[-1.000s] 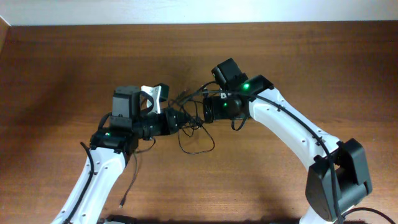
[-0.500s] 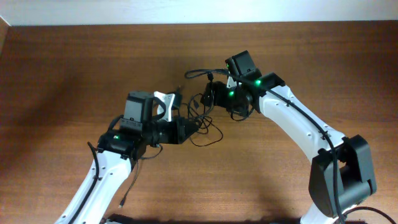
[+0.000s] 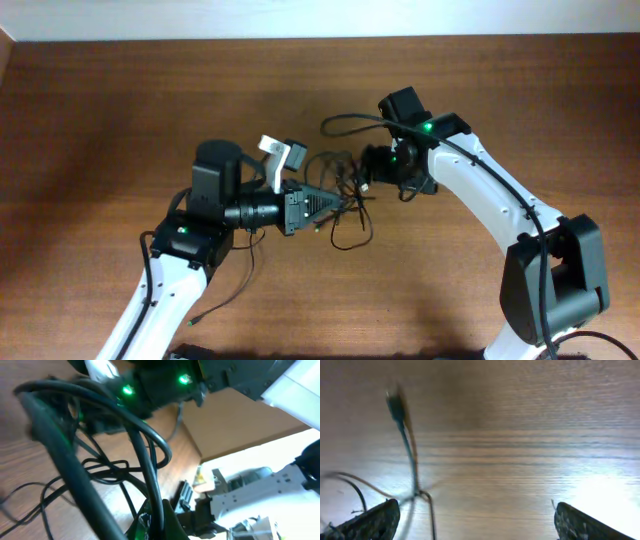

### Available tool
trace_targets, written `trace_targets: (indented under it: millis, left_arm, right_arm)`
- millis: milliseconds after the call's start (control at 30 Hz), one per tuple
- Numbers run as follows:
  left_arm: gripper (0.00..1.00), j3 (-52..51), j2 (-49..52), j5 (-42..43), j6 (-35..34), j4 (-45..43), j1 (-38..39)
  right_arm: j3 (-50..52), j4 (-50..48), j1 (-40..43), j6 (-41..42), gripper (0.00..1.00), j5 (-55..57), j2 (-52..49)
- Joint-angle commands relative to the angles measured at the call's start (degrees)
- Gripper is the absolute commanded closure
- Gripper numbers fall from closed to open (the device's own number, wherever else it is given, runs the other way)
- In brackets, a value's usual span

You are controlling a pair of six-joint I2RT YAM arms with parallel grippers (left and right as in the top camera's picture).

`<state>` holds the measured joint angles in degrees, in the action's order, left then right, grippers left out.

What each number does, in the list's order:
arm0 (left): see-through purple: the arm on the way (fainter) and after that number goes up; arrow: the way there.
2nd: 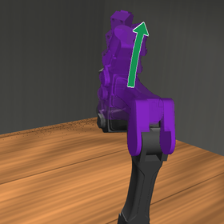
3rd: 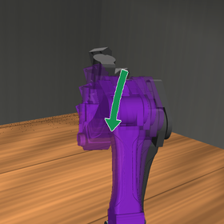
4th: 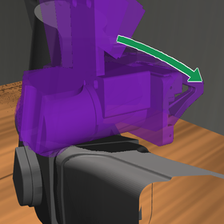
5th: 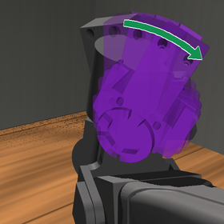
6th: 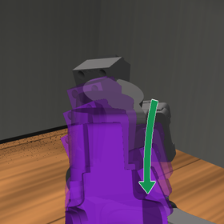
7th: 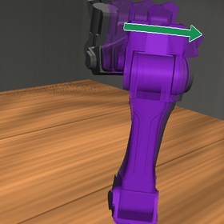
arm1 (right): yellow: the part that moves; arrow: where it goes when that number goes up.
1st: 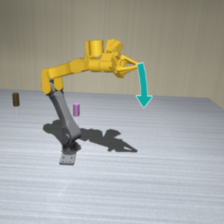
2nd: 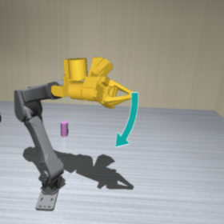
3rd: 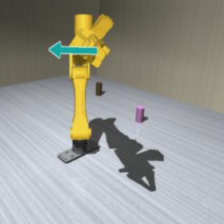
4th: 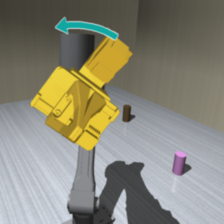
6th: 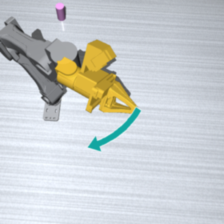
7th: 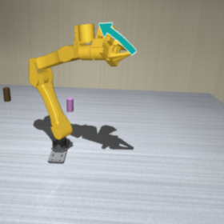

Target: Untangle cables

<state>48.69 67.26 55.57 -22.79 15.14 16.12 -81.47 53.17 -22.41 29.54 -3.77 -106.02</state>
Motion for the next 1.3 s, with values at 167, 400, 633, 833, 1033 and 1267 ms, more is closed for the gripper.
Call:
trace_targets:
  millis: [167,400,633,833,1033,1267]
  left_arm:
    - [1.0,0.7,-0.7,-48.2,1.5,17.0,-4.3]
    - [0.01,0.8,1.4,-42.6,4.9,20.1,-4.1]
    - [0.03,14.8,1.4,-36.3,10.4,36.7,-4.3]
    - [0.8,20.0,3.1,-50.3,10.7,36.1,-4.3]
    - [0.73,20.0,16.3,-50.9,10.7,28.7,-4.3]
    - [0.71,20.0,30.1,-50.9,10.7,15.3,-6.3]
  right_arm:
    - [-0.2,5.2,1.2,-21.4,0.02,-11.7,-0.1]
    - [-0.2,5.4,1.2,-20.1,0.02,-12.0,-0.1]
    - [-0.2,5.1,1.2,-20.1,0.02,-16.8,-0.1]
    - [-0.2,2.3,1.2,-13.8,0.02,-18.6,-0.2]
    - [-0.2,1.2,1.0,-13.6,0.02,-18.8,-0.2]
    - [-0.1,1.3,-0.2,-7.5,0.02,-20.3,-0.2]
